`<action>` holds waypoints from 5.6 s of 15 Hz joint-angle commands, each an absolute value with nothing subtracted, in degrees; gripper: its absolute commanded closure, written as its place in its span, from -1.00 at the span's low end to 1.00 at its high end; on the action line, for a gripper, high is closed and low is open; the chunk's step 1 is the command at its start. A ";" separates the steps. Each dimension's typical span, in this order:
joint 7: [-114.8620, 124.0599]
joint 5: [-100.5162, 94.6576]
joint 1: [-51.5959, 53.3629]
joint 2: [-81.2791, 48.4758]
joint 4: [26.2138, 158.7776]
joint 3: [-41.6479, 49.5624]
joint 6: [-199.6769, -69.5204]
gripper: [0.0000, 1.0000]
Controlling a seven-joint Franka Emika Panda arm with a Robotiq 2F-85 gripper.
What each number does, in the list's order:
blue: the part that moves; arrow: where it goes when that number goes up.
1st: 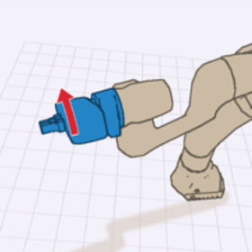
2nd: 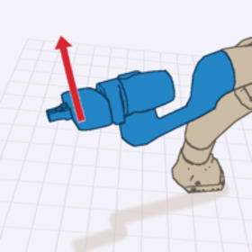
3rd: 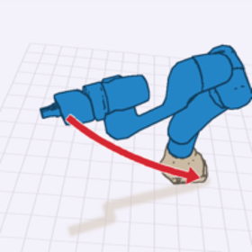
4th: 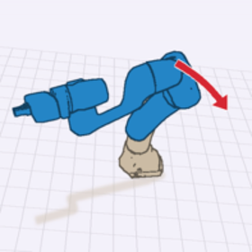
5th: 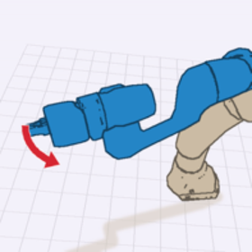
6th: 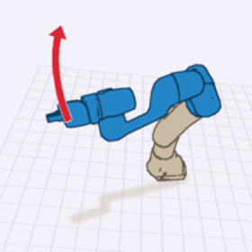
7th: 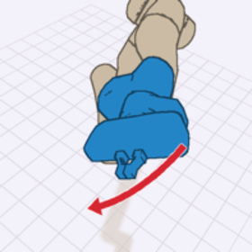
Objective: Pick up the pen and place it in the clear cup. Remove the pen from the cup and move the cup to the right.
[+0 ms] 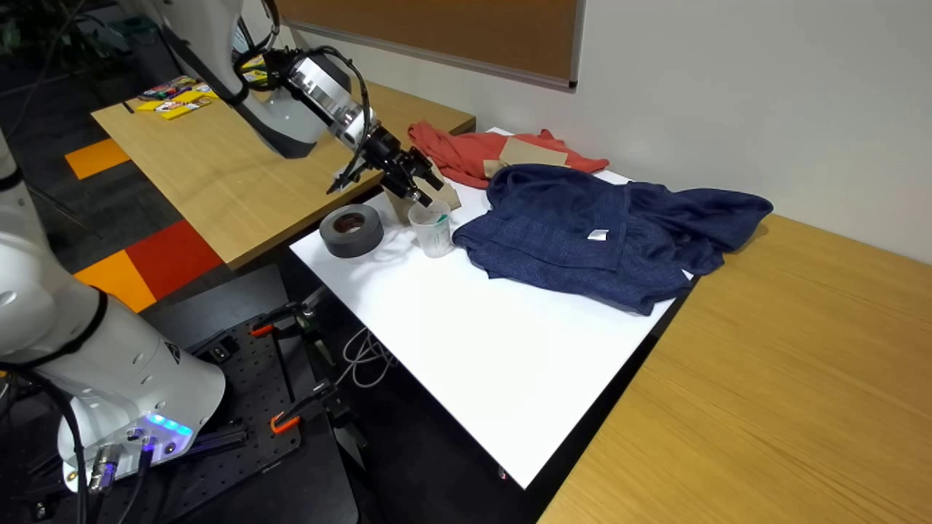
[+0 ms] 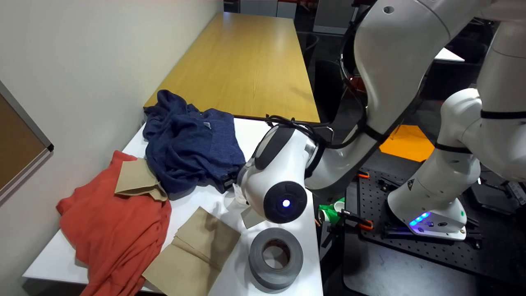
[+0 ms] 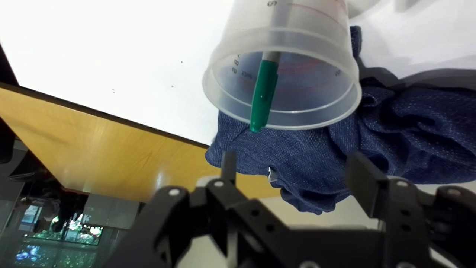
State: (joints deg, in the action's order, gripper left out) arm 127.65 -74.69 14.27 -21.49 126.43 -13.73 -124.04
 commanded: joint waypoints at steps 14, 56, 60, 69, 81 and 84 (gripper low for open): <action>132.65 -74.39 12.32 -18.51 133.00 -12.37 -132.67 0.04; 132.11 -70.83 15.93 -2.36 140.09 -14.34 -122.75 0.93; 130.10 -69.59 14.28 3.03 142.41 -13.45 -123.78 0.93; 120.90 -69.53 7.17 4.85 145.02 -5.27 -138.62 0.93; 106.10 -64.08 0.56 -9.56 142.80 0.97 -158.75 0.93; 102.26 -60.29 -0.18 -12.79 142.00 0.45 -160.27 0.93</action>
